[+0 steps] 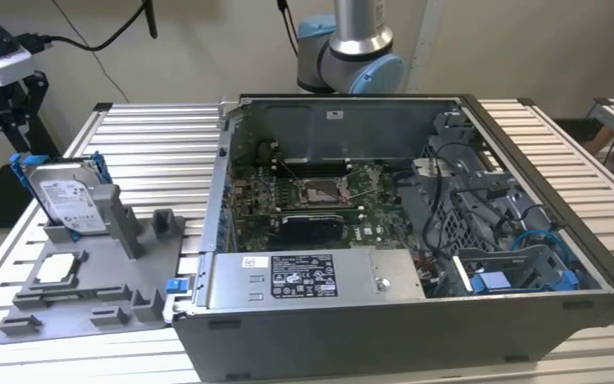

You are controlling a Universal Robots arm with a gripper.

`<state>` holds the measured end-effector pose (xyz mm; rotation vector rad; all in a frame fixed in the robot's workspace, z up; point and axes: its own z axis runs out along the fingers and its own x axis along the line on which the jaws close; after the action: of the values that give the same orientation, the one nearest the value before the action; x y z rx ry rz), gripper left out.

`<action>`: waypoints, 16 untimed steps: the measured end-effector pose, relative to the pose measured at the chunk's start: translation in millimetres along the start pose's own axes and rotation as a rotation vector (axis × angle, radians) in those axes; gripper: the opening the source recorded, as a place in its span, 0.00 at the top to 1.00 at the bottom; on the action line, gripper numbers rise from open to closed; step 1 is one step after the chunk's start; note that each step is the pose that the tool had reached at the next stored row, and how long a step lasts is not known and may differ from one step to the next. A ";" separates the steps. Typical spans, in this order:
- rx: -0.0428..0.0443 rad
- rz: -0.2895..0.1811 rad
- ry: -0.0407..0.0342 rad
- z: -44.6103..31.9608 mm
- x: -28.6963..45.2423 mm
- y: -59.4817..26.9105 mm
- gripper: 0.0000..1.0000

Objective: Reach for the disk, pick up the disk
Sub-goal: 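Pick up the disk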

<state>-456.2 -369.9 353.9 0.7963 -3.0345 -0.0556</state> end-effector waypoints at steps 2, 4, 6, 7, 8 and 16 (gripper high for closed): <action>0.0006 0.000 -0.0011 0.0 0.0 0.1 1.00; 0.0006 -0.003 -0.0009 0.0 0.0 0.1 1.00; 0.0005 -0.014 -0.0004 0.0 0.1 0.1 1.00; 0.0005 -0.022 -0.0002 0.0 0.1 0.1 1.00; 0.0004 -0.033 0.0000 0.1 0.1 0.1 1.00; -0.0002 -0.140 0.0039 0.0 0.1 0.1 1.00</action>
<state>-456.3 -369.8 353.8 1.0066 -2.9701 -0.0546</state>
